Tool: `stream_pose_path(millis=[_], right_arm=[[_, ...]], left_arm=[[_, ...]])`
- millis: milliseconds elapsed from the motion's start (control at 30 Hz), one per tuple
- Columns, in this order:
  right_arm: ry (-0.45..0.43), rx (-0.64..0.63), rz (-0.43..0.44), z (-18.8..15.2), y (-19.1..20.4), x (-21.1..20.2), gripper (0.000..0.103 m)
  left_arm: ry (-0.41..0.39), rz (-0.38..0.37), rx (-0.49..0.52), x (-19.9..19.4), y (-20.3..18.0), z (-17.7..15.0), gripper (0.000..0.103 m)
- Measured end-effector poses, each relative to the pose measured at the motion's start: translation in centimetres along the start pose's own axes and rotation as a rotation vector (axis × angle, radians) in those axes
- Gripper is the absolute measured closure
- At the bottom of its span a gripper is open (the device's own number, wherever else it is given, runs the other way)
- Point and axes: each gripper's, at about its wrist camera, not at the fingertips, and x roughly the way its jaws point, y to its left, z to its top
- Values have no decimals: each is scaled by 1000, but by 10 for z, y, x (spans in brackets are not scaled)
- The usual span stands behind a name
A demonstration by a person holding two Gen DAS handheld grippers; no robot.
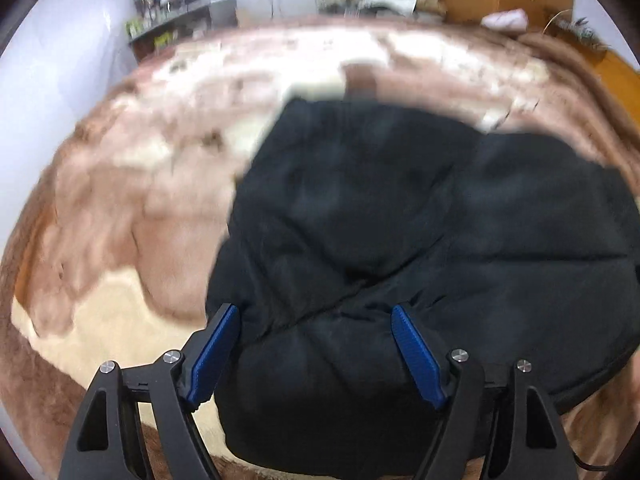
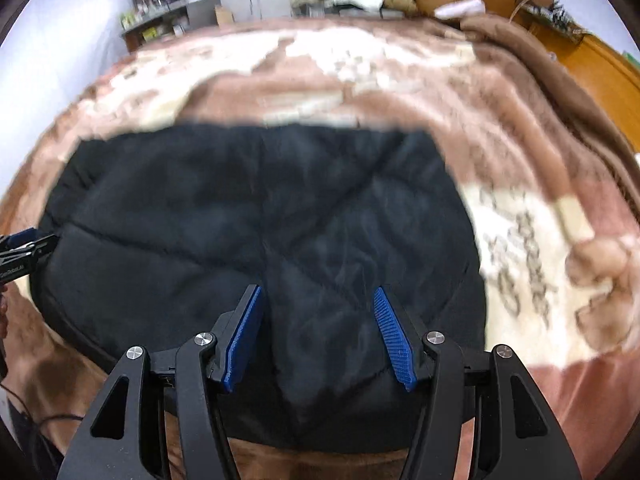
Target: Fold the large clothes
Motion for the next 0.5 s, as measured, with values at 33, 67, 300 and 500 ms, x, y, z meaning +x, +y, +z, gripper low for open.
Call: stream_pose_path(millis=[33, 67, 300, 500], right_arm=[[9, -5, 2, -2, 0, 9, 46], [26, -2, 9, -4, -1, 19, 46], [91, 9, -4, -8, -2, 60, 45], [87, 14, -28, -11, 1, 59, 45]], left_arm=[[19, -13, -18, 9, 2, -2, 24], [26, -9, -24, 17, 2, -2, 22], [29, 64, 24, 43, -13, -3, 15], [45, 65, 8, 42, -12, -3, 14]])
